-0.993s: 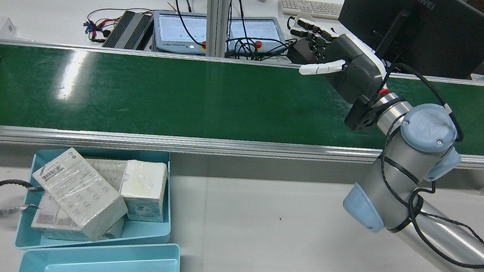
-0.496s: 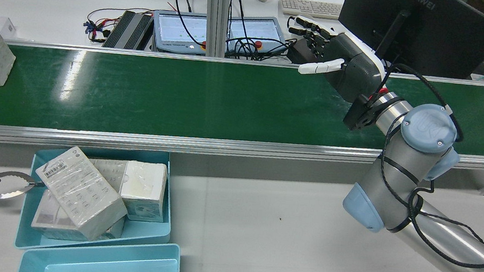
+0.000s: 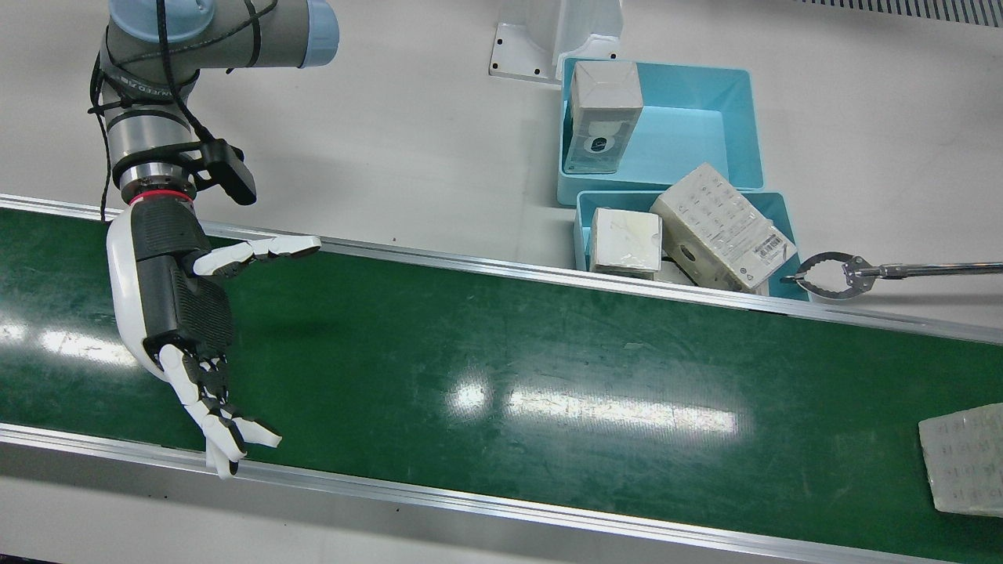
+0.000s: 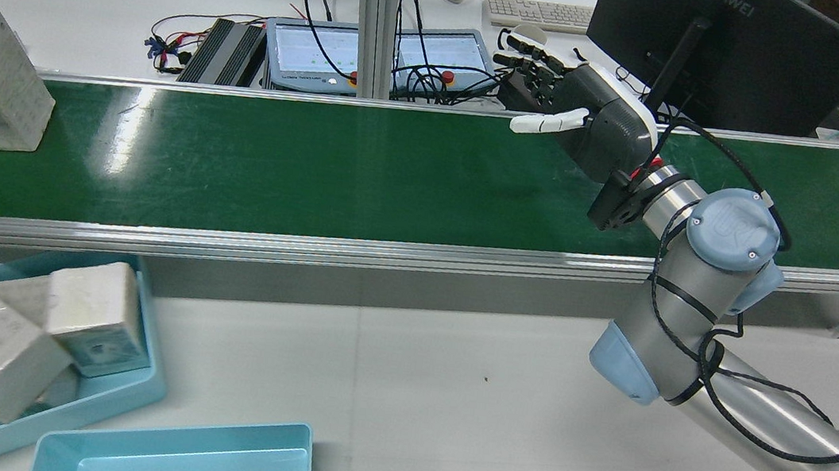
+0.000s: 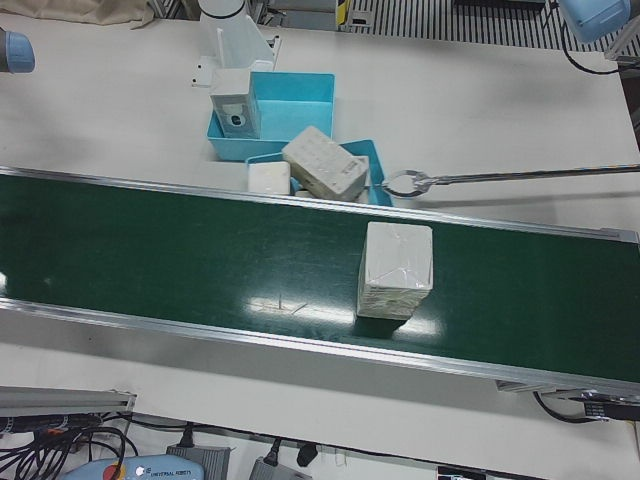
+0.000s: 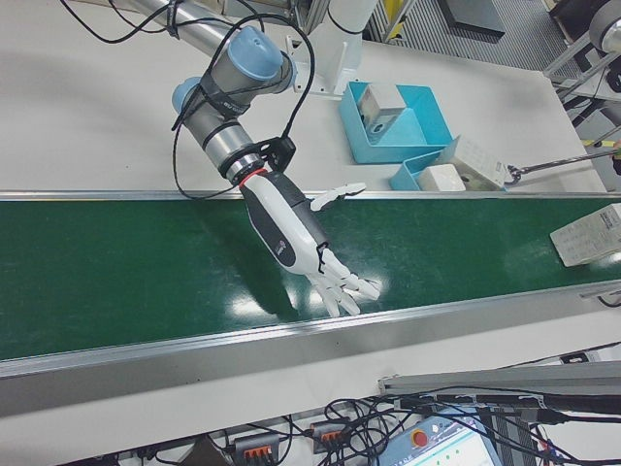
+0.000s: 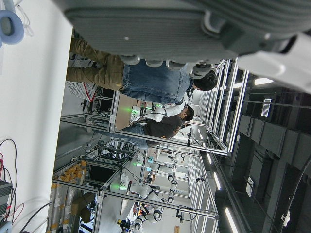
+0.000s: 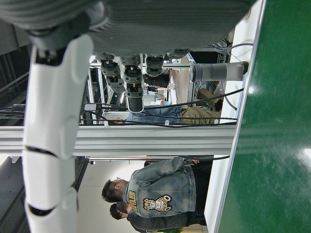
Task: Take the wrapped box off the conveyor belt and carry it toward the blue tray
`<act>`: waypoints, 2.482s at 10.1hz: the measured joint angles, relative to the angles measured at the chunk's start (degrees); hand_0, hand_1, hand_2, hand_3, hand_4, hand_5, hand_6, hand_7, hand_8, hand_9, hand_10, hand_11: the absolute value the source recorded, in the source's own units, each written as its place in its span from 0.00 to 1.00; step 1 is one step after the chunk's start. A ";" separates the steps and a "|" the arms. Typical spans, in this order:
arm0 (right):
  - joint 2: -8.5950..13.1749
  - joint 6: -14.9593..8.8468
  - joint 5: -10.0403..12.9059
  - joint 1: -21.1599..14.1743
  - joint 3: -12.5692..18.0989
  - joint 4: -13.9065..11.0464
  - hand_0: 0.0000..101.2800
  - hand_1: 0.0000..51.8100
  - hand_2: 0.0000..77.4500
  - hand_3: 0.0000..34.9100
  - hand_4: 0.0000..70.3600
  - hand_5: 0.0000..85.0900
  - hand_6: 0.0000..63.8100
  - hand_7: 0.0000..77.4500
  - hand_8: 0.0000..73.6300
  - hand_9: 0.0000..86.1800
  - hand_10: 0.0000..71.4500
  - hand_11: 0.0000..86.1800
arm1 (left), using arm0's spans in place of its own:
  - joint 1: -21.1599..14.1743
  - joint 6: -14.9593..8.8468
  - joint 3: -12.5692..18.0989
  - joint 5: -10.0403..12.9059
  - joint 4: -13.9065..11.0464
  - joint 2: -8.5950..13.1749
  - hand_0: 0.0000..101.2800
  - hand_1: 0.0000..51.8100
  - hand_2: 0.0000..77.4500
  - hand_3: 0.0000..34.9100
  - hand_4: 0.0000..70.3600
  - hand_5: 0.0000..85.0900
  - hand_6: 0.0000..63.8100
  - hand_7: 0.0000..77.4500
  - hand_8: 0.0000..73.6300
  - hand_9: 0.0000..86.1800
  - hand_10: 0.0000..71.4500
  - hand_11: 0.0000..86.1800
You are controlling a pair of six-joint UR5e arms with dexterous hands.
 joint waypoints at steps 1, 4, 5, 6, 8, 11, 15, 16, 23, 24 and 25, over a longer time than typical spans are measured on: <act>0.01 -0.02 0.02 -0.25 -0.30 0.36 0.46 0.24 0.16 0.00 0.11 0.12 0.10 0.25 0.06 0.08 0.00 0.01 | 0.00 0.00 0.00 0.00 0.00 0.00 0.00 0.00 0.01 0.00 0.00 0.01 0.01 0.01 0.01 0.00 0.00 0.01; 0.27 0.04 0.03 -1.12 -1.04 0.74 0.46 0.24 0.14 0.00 0.11 0.12 0.11 0.25 0.06 0.09 0.00 0.01 | 0.00 0.00 0.00 0.00 0.00 0.00 0.00 0.00 0.01 0.00 0.01 0.01 0.01 0.01 0.01 0.00 0.01 0.00; 0.55 0.21 0.06 -1.17 -0.86 0.76 0.46 0.24 0.14 0.00 0.11 0.12 0.11 0.25 0.06 0.09 0.00 0.01 | 0.00 0.00 0.00 0.00 0.00 0.00 0.00 0.00 0.01 0.00 0.01 0.01 0.01 0.01 0.01 0.01 0.00 0.01; 0.82 0.40 0.43 -1.05 -0.40 0.77 0.46 0.24 0.14 0.00 0.11 0.12 0.11 0.25 0.06 0.09 0.00 0.01 | 0.00 0.00 0.00 0.00 0.00 0.00 0.00 0.00 0.01 0.00 0.01 0.01 0.01 0.01 0.01 0.01 0.01 0.01; 1.04 0.65 1.98 -0.70 0.77 0.76 0.46 0.23 0.15 0.00 0.12 0.12 0.11 0.24 0.06 0.08 0.00 0.01 | 0.00 0.00 0.00 0.00 0.00 0.00 0.00 0.00 0.01 0.00 0.01 0.01 0.01 0.01 0.01 0.01 0.01 0.01; 0.83 0.63 3.46 -0.54 1.21 0.75 0.46 0.23 0.16 0.00 0.10 0.12 0.09 0.23 0.04 0.08 0.00 0.01 | 0.00 0.00 0.00 0.00 0.00 0.00 0.00 0.00 0.01 0.00 0.01 0.01 0.00 0.01 0.01 0.01 0.00 0.01; 0.71 0.24 3.72 -0.97 0.57 0.75 0.46 0.23 0.15 0.00 0.09 0.12 0.09 0.23 0.04 0.08 0.00 0.01 | 0.00 0.00 0.00 0.00 0.00 0.00 0.00 0.00 0.01 0.00 0.01 0.01 0.01 0.01 0.01 0.00 0.01 0.00; 0.85 0.18 3.75 -1.08 0.53 0.73 0.46 0.23 0.15 0.00 0.09 0.12 0.09 0.23 0.04 0.08 0.00 0.01 | 0.00 0.00 0.00 0.00 0.00 0.00 0.00 0.00 0.01 0.00 0.00 0.01 0.01 0.01 0.01 0.00 0.01 0.00; 1.39 -0.35 5.19 -2.18 -0.23 0.67 0.46 0.24 0.15 0.00 0.11 0.12 0.10 0.23 0.04 0.08 0.00 0.01 | 0.00 0.00 0.00 0.00 0.00 0.00 0.00 0.00 0.01 0.00 0.01 0.01 0.01 0.01 0.01 0.00 0.00 0.01; 1.39 -0.35 5.21 -2.23 -0.22 0.66 0.46 0.24 0.15 0.00 0.11 0.12 0.10 0.23 0.04 0.08 0.00 0.01 | 0.00 0.00 0.00 0.00 0.00 0.00 0.00 0.00 0.01 0.00 0.01 0.01 0.01 0.01 0.01 0.00 0.00 0.01; 1.39 -0.30 5.22 -2.25 -0.20 0.64 0.46 0.24 0.15 0.00 0.11 0.12 0.10 0.23 0.04 0.08 0.00 0.01 | 0.00 0.00 0.00 0.00 0.00 0.00 0.00 0.00 0.01 0.00 0.01 0.01 0.01 0.01 0.01 0.00 0.01 0.01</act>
